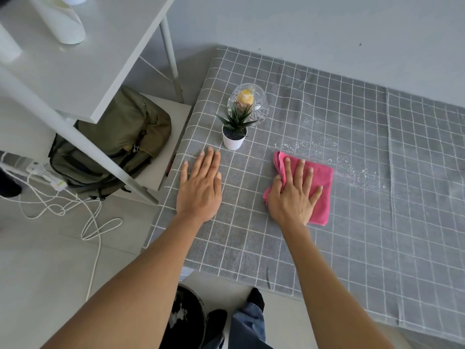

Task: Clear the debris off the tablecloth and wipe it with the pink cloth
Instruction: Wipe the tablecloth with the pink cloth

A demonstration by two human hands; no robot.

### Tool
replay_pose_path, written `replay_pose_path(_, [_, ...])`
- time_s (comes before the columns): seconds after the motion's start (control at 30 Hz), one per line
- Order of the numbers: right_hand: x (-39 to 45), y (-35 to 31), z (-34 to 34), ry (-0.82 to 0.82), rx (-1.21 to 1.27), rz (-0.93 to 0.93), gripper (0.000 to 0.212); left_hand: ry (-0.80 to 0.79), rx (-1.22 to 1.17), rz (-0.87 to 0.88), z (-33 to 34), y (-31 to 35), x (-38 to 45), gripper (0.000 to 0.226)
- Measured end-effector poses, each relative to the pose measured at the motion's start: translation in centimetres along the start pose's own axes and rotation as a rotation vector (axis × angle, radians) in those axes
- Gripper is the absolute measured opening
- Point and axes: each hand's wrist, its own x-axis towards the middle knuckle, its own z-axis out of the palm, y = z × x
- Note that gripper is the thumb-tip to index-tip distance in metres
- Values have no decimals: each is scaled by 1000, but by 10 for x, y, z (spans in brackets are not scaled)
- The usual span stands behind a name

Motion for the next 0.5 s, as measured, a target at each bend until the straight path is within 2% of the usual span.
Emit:
replay_pose_path(0.13, [-21, -37, 18, -66, -46, -233, 55, 5, -9, 6, -1, 0, -2, 55])
replay_pose_path(0.23, [-15, -21, 13, -53, -56, -307, 54, 3, -23, 12, -2, 0, -1, 55])
replay_pose_path(0.37, [8, 19, -2, -27, -75, -197, 54, -15, -28, 5, -2, 0, -1, 52])
replay_pose_path(0.5, [9, 17, -4, -14, -43, -74, 54, -8, -12, 0, 0, -1, -1, 53])
